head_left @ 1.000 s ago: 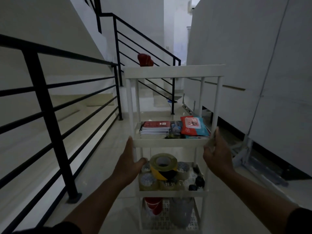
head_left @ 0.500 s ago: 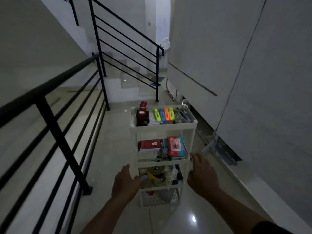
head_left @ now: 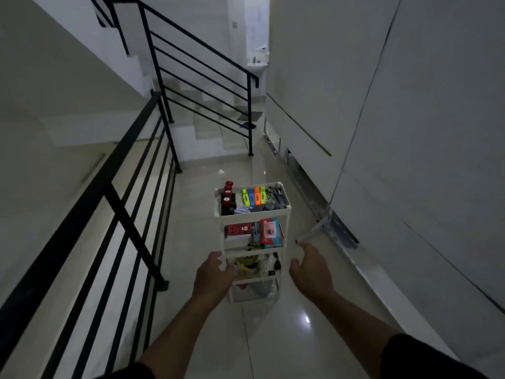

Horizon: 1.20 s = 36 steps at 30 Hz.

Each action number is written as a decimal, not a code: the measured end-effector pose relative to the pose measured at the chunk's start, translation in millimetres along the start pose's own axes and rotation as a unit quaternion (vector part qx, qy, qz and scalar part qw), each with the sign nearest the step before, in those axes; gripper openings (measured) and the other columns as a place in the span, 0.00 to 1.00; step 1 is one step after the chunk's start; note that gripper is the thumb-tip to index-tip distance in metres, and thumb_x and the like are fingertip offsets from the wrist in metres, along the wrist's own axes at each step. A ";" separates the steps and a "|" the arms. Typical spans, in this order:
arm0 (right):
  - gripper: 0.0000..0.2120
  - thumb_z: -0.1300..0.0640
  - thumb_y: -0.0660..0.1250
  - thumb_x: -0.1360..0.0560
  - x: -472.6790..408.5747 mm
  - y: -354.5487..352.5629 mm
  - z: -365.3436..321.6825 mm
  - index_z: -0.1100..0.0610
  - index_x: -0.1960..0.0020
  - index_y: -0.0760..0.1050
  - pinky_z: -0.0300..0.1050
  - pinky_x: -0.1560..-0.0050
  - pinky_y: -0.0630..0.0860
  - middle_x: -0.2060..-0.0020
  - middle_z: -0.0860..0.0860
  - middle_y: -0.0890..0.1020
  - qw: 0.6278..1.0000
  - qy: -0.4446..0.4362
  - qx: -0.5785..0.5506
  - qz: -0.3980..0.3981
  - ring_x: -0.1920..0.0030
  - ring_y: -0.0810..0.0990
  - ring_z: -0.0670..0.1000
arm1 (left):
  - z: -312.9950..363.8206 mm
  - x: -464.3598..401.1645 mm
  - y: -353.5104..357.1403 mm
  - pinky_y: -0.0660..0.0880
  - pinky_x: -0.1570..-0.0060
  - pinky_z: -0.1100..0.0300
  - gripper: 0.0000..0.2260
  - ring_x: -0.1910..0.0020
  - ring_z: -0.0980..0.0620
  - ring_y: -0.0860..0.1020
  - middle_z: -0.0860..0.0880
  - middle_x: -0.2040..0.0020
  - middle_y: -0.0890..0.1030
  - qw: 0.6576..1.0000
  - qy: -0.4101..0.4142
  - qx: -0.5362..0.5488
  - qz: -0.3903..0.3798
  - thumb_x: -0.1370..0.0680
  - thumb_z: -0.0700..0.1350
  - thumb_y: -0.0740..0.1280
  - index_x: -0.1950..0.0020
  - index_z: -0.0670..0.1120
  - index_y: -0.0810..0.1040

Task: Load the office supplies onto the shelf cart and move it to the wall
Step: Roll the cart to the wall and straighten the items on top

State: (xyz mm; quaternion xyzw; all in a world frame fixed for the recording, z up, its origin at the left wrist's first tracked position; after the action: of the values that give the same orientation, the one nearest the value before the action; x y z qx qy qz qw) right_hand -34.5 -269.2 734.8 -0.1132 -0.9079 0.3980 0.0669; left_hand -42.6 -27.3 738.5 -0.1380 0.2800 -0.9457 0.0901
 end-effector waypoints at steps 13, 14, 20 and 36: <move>0.24 0.44 0.61 0.22 -115.4 36.1 -2.7 0.57 0.32 0.70 0.42 0.62 0.73 0.41 0.57 0.79 0.957 0.145 -0.252 -0.005 0.55 0.79 0.49 | -24.0 -105.6 -10.0 0.73 0.44 0.48 0.14 0.50 0.45 0.75 0.44 0.46 0.78 0.969 -0.157 0.191 0.008 0.22 0.54 0.64 0.48 0.44 0.77; 0.24 0.43 0.61 0.22 -132.3 45.0 -2.4 0.57 0.34 0.71 0.42 0.64 0.73 0.44 0.57 0.80 0.953 0.158 -0.256 -0.011 0.57 0.79 0.49 | -25.6 -123.4 -10.5 0.73 0.46 0.48 0.13 0.51 0.45 0.75 0.44 0.49 0.77 0.964 -0.170 0.203 0.006 0.22 0.54 0.63 0.51 0.44 0.76; 0.22 0.40 0.58 0.22 -221.5 82.1 -11.6 0.58 0.47 0.76 0.49 0.55 0.75 0.55 0.55 0.80 0.948 0.190 -0.252 -0.039 0.56 0.78 0.52 | -37.5 -226.2 -2.3 0.74 0.45 0.47 0.20 0.45 0.42 0.74 0.43 0.42 0.76 0.951 -0.213 0.226 -0.007 0.21 0.55 0.61 0.36 0.43 0.73; 0.18 0.55 0.53 0.17 -364.4 140.4 26.8 0.59 0.29 0.62 0.50 0.53 0.75 0.40 0.62 0.76 0.977 0.178 -0.077 -0.091 0.48 0.78 0.58 | -21.0 -356.2 67.8 0.75 0.44 0.47 0.21 0.38 0.43 0.76 0.43 0.31 0.74 0.952 -0.158 0.256 -0.049 0.19 0.55 0.56 0.26 0.53 0.64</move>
State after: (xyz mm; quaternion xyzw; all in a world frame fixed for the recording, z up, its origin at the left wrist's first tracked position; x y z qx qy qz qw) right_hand 333.0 -290.2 601.7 -0.1038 -0.9158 0.2925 0.2547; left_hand 294.0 15.5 608.9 -0.2717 0.0035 -0.9550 0.1192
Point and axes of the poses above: each hand's wrist, its own x-axis away from the middle knuckle, its own y-axis out of the palm, z = x × y, the point moved 4 cm from there along -x, towards the middle knuckle
